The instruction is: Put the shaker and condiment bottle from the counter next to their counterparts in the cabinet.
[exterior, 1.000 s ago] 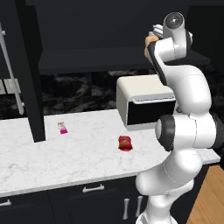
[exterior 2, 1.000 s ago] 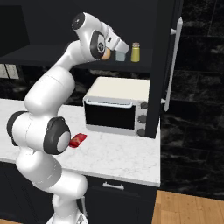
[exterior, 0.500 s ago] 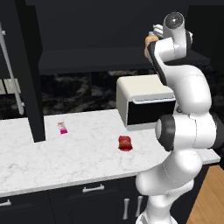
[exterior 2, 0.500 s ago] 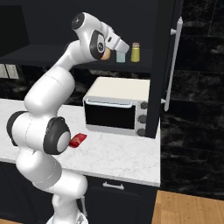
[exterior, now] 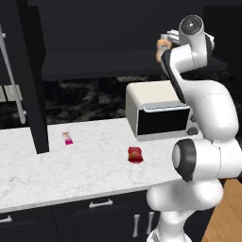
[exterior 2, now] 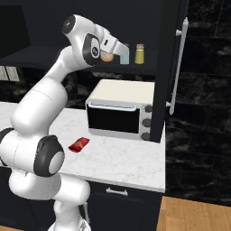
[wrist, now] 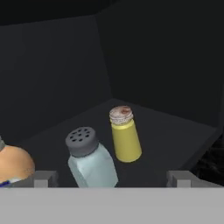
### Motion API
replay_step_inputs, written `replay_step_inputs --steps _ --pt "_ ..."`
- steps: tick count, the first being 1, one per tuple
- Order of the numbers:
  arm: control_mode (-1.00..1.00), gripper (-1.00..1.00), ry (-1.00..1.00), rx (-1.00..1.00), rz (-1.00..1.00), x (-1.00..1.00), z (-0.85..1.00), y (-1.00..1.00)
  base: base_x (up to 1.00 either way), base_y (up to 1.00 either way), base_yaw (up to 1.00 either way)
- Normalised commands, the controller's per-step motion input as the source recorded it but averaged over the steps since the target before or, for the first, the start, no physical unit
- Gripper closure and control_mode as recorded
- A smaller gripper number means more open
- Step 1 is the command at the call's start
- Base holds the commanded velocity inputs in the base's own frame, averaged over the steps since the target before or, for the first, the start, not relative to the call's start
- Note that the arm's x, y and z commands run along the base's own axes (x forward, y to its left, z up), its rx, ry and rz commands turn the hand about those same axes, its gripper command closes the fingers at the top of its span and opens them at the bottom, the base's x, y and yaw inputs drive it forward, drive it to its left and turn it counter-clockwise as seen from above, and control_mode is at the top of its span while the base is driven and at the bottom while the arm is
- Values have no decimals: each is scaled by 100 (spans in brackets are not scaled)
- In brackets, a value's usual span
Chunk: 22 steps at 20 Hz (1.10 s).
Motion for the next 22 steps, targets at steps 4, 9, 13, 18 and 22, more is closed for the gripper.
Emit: replay_step_inputs --steps 4,9,13,18,22 --pt "-100 -100 0 -7 12 -91 -33 50 0 0 0" --pt "-100 -100 0 -12 13 -96 -35 41 0 0 0" --pt "-100 -100 -2 -16 17 -100 -33 32 0 0 0" --pt "-100 -100 0 -5 13 -86 -28 62 0 0 0" --pt "-100 -100 0 0 5 -78 -19 84 0 0 0"
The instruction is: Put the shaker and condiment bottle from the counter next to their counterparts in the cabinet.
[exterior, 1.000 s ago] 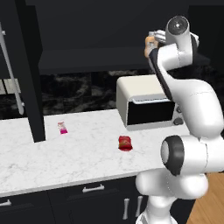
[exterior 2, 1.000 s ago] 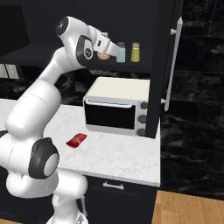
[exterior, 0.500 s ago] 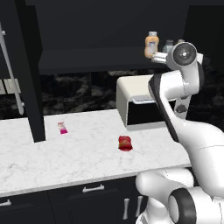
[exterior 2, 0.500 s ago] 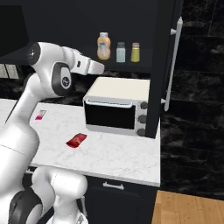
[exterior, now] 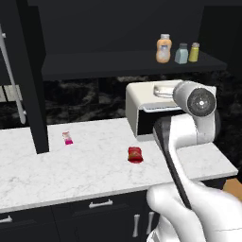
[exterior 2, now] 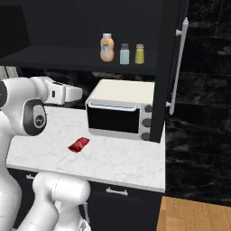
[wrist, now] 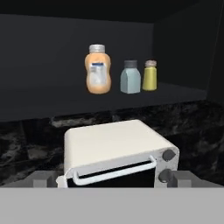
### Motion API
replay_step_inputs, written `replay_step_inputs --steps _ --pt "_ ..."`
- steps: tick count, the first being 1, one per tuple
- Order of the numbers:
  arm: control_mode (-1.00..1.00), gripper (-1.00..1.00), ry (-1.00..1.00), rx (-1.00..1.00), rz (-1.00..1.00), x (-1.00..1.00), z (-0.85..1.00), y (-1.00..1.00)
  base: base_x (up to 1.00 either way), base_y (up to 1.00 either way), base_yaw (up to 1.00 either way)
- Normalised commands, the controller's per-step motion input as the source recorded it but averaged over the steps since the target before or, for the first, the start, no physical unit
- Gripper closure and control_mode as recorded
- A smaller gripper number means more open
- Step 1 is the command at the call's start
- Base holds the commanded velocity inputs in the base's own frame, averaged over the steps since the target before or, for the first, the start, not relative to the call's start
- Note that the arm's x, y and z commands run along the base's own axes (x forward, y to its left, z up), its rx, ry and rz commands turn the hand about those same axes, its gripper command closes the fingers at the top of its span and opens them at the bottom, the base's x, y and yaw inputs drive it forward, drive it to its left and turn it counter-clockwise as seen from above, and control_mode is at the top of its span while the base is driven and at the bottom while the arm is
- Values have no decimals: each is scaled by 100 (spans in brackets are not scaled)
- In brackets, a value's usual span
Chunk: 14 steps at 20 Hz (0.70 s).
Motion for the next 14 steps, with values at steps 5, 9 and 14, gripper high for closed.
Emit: replay_step_inputs --steps 5,9,14 --pt "-100 -100 14 -8 2 -79 -27 83 0 0 0" --pt "-100 -100 41 -13 0 -63 -32 66 0 0 0" --pt "-100 -100 50 -7 0 -14 -36 25 0 0 0"
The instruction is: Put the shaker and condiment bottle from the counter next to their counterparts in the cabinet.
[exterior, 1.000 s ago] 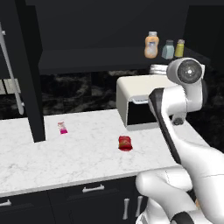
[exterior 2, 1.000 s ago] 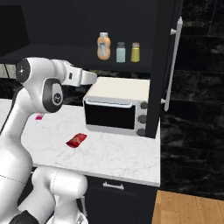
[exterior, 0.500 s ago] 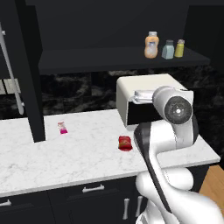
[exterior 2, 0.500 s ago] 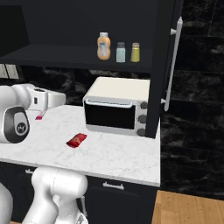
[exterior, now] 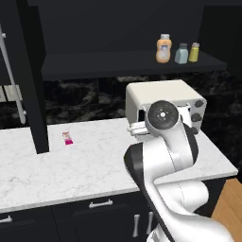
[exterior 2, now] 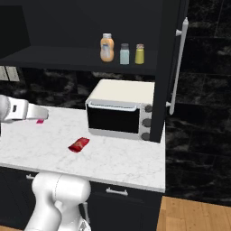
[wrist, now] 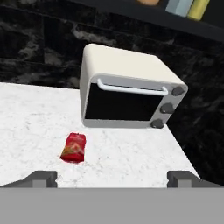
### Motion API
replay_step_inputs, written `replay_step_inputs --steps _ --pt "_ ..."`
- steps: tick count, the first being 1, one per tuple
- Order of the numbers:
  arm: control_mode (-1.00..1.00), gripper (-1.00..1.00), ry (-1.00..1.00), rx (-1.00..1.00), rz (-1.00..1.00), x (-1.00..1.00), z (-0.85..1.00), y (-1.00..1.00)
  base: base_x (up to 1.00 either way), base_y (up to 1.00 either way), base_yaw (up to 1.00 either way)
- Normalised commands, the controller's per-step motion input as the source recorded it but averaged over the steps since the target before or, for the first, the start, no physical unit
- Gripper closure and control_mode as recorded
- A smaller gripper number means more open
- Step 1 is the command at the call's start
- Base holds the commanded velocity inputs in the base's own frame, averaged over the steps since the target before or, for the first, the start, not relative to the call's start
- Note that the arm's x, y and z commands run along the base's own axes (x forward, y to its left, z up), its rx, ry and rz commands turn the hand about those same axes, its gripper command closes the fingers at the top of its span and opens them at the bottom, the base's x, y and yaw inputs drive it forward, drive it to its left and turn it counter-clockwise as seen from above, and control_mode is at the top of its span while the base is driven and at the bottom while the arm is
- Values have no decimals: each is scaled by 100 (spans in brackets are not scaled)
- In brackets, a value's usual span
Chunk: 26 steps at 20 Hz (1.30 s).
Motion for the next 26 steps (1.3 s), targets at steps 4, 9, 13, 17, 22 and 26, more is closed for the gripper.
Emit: replay_step_inputs --steps 4,9,13,17,22,26 --pt "-100 -100 16 -2 0 0 -15 0 0 0 0" --pt "-100 -100 0 0 0 0 -44 -1 0 0 0" --pt "-100 -100 0 0 0 6 -96 -13 0 0 0" --pt "-100 -100 0 12 -1 29 -50 -36 0 0 0" --pt "-100 -100 11 32 -7 84 -15 -66 0 0 0" --pt "-100 -100 16 16 -2 29 -12 -11 0 0 0"
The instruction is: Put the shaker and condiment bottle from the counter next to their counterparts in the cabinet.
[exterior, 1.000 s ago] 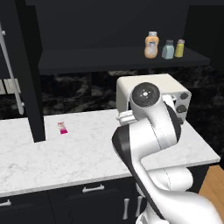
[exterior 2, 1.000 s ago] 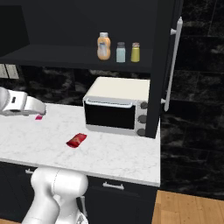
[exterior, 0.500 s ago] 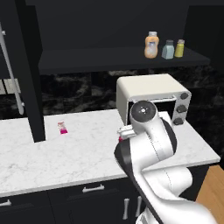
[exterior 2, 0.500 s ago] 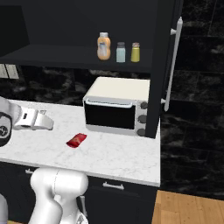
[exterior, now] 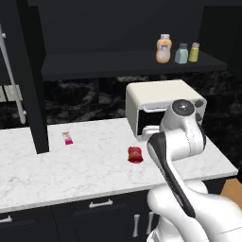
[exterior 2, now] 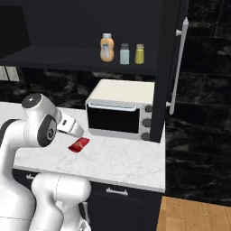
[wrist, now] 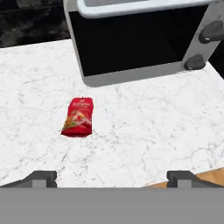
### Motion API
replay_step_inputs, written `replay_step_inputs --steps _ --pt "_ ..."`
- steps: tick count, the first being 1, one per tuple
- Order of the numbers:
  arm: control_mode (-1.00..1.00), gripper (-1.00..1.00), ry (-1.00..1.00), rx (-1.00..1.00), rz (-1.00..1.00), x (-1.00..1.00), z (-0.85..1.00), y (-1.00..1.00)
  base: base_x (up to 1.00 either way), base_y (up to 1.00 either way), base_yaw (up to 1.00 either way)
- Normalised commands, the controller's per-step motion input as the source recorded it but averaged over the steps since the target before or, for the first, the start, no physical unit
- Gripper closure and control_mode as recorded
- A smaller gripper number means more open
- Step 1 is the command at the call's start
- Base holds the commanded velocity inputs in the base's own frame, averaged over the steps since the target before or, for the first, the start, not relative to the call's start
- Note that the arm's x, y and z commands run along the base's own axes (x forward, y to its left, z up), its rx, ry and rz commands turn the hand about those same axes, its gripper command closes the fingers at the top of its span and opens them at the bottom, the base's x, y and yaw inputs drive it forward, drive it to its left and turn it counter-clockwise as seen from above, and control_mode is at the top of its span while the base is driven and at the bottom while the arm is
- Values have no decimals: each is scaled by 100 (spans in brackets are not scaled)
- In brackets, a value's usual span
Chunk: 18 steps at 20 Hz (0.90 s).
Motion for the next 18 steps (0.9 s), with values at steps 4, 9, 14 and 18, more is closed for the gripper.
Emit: replay_step_inputs --steps 4,9,14,18 --pt "-100 -100 24 7 0 29 -28 22 0 0 0" --pt "-100 -100 19 1 -2 29 -24 10 0 0 0" --pt "-100 -100 -1 0 0 14 -17 0 0 0 0" --pt "-100 -100 -10 0 0 50 -42 0 0 0 0"
